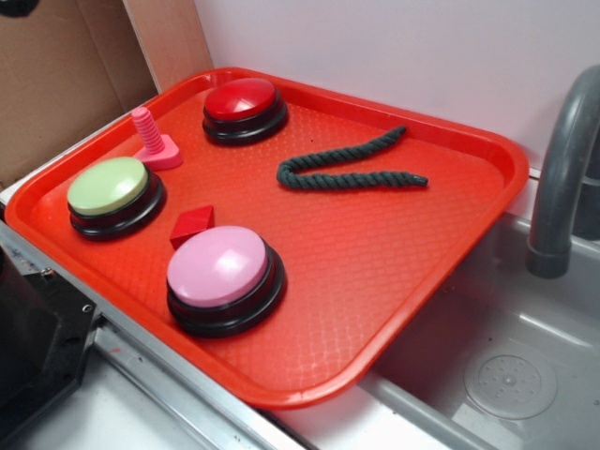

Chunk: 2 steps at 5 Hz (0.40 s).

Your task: Push the green button.

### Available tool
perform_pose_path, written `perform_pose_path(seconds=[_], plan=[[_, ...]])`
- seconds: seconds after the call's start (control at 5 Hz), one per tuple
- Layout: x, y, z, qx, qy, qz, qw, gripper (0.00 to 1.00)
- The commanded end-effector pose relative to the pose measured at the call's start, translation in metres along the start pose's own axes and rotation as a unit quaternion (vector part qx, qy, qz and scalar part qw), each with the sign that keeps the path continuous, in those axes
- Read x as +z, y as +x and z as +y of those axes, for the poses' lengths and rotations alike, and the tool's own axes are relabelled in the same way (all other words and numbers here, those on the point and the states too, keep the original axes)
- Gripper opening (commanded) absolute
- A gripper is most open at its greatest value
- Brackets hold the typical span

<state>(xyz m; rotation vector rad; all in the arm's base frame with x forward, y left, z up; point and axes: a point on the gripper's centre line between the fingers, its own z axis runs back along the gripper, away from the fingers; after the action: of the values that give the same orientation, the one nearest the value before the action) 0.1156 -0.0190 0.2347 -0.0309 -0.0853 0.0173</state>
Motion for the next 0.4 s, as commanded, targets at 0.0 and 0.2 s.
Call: perform_pose_path(seconds=[0.0,0.2], plan=[[0.000,0.000,0.000,0.000,0.000,0.000,1.000,1.00],[-0.037,-0.013,0.033,0.089,0.003,0.037,0.995,1.00]])
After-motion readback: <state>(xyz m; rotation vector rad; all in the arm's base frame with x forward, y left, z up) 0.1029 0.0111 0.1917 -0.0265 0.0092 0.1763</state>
